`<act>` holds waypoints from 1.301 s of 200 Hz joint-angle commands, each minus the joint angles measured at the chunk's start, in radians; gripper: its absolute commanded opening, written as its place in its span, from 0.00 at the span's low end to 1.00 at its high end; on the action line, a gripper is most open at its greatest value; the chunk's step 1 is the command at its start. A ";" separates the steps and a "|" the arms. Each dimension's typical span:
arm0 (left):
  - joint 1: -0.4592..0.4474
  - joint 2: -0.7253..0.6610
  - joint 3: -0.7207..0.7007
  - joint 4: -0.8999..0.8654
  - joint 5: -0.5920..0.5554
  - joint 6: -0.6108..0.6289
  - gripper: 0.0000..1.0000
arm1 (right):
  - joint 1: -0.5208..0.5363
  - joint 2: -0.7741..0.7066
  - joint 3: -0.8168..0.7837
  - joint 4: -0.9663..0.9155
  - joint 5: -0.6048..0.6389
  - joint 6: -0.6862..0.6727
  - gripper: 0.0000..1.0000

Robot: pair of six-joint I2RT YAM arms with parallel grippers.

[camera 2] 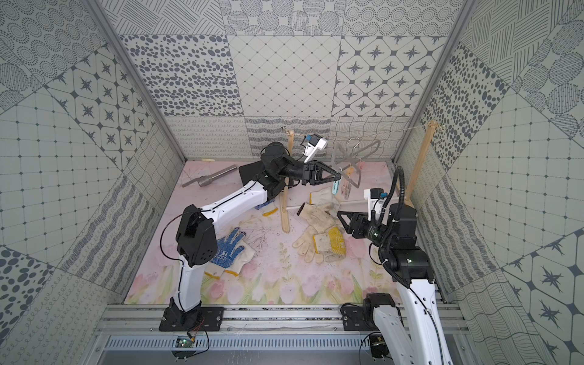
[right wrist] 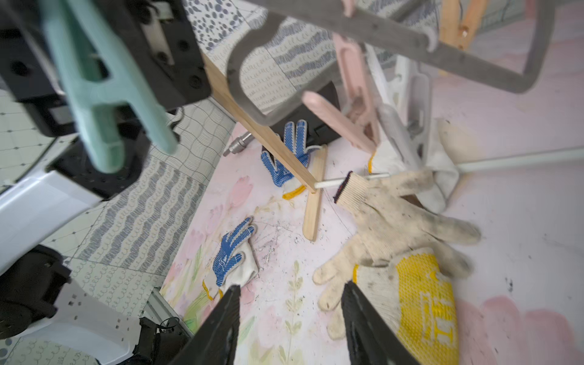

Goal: Clip the gloves onto a hanger to dry
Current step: Open the clamp at the hanger.

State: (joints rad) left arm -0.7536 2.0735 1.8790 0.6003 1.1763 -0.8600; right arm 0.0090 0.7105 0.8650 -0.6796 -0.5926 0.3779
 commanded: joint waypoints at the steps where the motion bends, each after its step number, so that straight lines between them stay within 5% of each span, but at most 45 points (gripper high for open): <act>1: 0.005 -0.053 -0.025 -0.164 -0.073 0.241 0.00 | -0.002 0.027 -0.008 -0.135 0.142 -0.004 0.52; 51: 0.005 -0.080 -0.044 -0.253 -0.087 0.329 0.00 | 0.075 0.106 -0.069 -0.159 0.265 0.063 0.45; 88: 0.005 -0.092 -0.057 -0.283 -0.099 0.359 0.00 | 0.329 0.226 -0.075 -0.119 0.452 0.071 0.47; 120: 0.005 -0.089 -0.057 -0.287 -0.097 0.354 0.00 | 0.431 0.324 -0.094 -0.044 0.474 0.050 0.41; 167: 0.007 -0.079 -0.048 -0.295 -0.095 0.349 0.00 | 0.507 0.414 -0.099 -0.043 0.620 0.035 0.50; 260: 0.010 -0.072 -0.036 -0.293 -0.086 0.339 0.00 | 0.614 0.600 -0.090 -0.038 0.775 0.009 0.42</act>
State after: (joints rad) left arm -0.7464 2.0010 1.8248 0.2848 1.0851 -0.5404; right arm 0.5846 1.2736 0.7540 -0.6975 0.1143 0.4011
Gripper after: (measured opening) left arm 0.150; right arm 0.418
